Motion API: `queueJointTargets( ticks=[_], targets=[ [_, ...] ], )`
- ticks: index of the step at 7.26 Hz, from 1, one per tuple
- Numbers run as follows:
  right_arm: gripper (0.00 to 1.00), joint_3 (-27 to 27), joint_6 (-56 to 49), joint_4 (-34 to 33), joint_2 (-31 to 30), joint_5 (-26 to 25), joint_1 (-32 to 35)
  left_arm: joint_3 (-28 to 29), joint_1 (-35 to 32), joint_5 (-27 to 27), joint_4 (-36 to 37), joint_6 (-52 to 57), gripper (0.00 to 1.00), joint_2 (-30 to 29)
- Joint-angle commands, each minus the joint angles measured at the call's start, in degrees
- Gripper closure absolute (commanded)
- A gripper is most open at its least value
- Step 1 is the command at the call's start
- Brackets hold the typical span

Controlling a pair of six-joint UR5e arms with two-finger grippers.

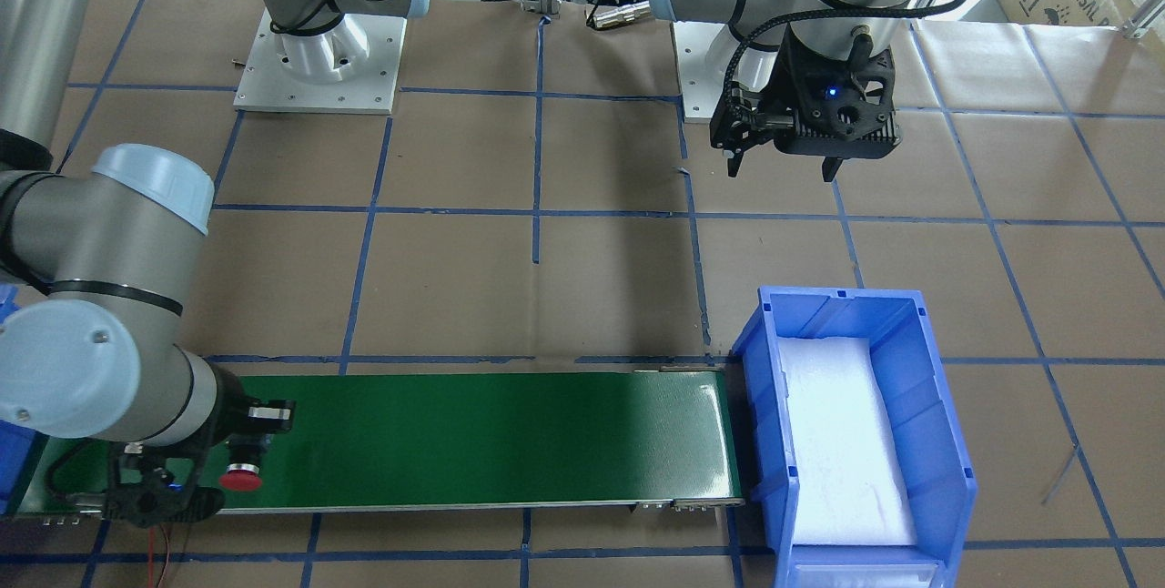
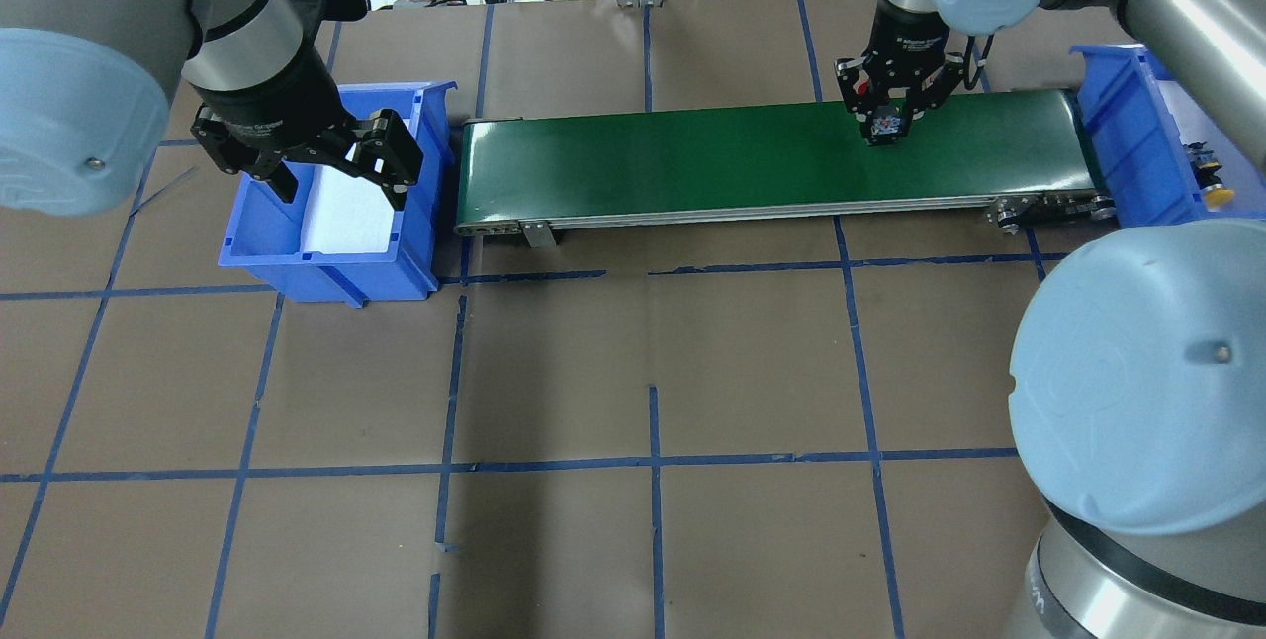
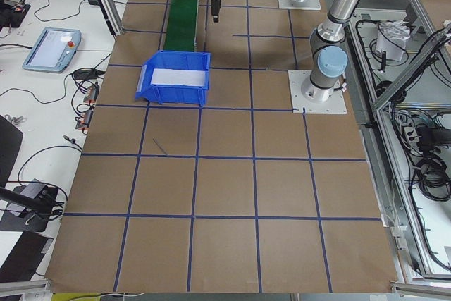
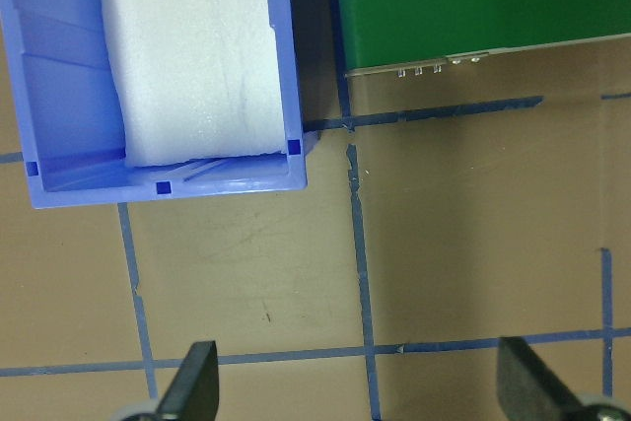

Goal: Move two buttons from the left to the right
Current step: 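Carry the red button to the far bin and lower it onto the foam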

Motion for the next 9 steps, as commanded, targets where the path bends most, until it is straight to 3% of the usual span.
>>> queueJointTargets(
  ticks=[1, 6, 9],
  targets=[
    [0.84, -3.52, -5.25, 2.30, -0.07, -0.56, -5.34, 0.00, -0.03, 0.00, -0.12, 0.00, 0.00, 0.00],
    [0.85, -8.97, -23.16, 2.30, -0.25, -1.44, -18.71, 0.00, -0.03, 0.00, -0.12, 0.00, 0.00, 0.00],
    [0.86, -9.42, -34.86, 1.95, -0.34, -1.53, -27.76, 0.00, -0.03, 0.00, -0.21, 0.00, 0.00, 0.09]
  ],
)
